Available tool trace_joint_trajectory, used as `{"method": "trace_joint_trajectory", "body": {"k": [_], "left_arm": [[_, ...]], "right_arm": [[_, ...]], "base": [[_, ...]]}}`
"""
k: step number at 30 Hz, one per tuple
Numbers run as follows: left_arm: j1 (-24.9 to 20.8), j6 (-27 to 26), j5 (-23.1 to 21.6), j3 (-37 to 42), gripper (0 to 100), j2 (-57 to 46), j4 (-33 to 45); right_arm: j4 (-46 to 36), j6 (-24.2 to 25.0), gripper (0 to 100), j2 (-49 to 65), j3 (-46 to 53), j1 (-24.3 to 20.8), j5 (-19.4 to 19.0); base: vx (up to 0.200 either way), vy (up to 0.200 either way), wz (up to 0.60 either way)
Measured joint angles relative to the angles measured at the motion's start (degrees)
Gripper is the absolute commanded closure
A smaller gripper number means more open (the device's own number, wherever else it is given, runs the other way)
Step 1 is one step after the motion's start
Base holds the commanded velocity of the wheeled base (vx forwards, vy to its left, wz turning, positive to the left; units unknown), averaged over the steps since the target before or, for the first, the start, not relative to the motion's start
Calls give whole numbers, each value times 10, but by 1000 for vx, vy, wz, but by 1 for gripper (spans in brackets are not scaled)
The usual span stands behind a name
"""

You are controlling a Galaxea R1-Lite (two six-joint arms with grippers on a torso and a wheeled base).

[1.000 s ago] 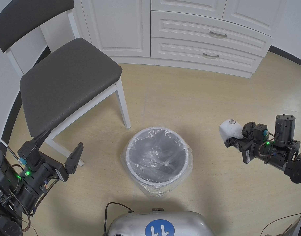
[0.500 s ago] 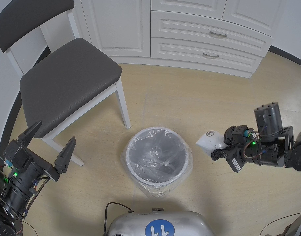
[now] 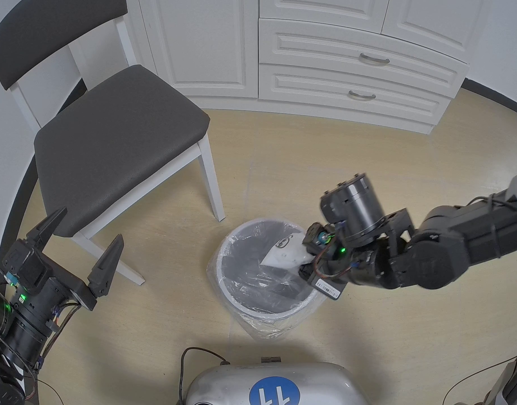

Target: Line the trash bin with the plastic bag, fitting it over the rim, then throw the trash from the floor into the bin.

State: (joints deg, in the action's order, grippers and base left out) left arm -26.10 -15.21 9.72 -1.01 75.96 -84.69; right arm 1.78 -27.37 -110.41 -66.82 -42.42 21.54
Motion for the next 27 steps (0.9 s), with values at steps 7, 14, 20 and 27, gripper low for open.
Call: {"method": "trace_joint_trajectory", "body": {"k": [7, 14, 20, 27], "left_arm": [[3, 0, -10, 0, 0, 1, 37], [4, 0, -11, 0, 0, 1, 39], [3, 0, -11, 0, 0, 3, 51], [3, 0, -11, 0, 0, 3, 53]], "right_arm": [[4, 3, 100, -89, -37, -21, 5], [24, 37, 100, -145, -69, -32, 7], [25, 56, 100, -180, -103, -37, 16], [26, 101, 100, -225, -176, -29, 40]], "base": [[0, 0, 0], [0, 0, 0], [0, 0, 0], [0, 0, 0]]}}
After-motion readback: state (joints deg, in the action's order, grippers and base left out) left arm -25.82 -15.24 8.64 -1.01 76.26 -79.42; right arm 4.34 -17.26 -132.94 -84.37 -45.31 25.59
